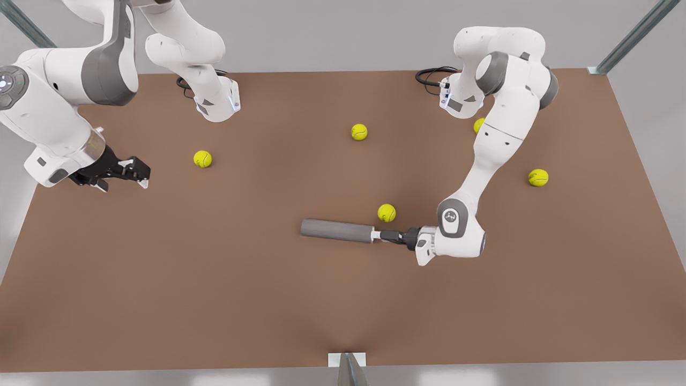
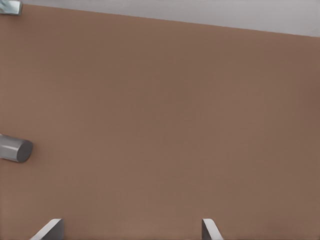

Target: Put the tennis tube upright

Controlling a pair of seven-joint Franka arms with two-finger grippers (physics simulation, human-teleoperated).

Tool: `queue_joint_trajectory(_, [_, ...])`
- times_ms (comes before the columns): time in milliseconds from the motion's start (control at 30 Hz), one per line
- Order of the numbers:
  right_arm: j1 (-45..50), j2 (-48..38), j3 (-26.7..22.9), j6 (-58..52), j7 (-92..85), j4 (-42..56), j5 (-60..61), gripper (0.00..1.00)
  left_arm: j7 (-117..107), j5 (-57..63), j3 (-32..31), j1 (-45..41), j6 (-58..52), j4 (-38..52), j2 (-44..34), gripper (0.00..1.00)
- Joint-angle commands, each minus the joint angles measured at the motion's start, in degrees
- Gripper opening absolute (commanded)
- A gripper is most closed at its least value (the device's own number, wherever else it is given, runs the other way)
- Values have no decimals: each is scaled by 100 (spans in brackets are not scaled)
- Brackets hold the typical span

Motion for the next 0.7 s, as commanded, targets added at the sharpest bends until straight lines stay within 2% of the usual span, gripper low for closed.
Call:
queue_joint_trajectory(0, [-7,0,0,0,0,9,0,100,14,-12,0,0,9,-9,2,99])
queue_joint_trajectory(667, [-33,18,0,0,0,9,0,100,489,-786,-9,-167,246,-211,178,99])
